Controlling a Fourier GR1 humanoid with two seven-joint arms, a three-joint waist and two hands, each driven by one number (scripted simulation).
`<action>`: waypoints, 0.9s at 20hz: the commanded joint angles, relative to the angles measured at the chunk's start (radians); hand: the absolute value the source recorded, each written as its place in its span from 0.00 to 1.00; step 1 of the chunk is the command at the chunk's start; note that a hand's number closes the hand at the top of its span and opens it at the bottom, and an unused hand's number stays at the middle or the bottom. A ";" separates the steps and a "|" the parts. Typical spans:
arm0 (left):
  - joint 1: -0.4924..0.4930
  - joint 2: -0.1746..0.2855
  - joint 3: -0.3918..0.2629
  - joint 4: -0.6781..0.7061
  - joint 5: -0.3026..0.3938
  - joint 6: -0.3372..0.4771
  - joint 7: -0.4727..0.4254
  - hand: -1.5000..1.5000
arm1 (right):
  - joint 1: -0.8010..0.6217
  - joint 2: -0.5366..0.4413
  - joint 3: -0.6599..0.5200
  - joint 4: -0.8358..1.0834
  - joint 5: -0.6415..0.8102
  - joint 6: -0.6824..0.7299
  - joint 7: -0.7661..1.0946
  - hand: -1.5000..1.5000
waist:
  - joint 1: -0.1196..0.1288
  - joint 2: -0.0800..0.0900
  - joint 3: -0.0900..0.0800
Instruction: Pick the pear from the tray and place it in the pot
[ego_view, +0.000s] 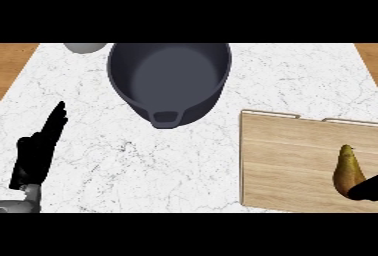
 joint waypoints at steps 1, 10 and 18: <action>0.009 0.006 0.007 -0.009 -0.002 -0.015 -0.006 0.50 | -0.156 0.023 0.026 0.088 -0.029 0.132 0.210 0.00 | -0.005 -0.003 0.000; 0.008 0.013 0.043 0.003 -0.004 -0.025 0.013 0.50 | -0.275 0.186 0.122 0.320 0.032 0.162 0.165 0.00 | -0.028 -0.006 0.001; 0.077 -0.022 0.037 -0.041 -0.041 -0.004 -0.019 0.50 | -0.306 0.251 0.136 0.348 0.083 0.183 0.222 0.00 | -0.039 -0.011 0.000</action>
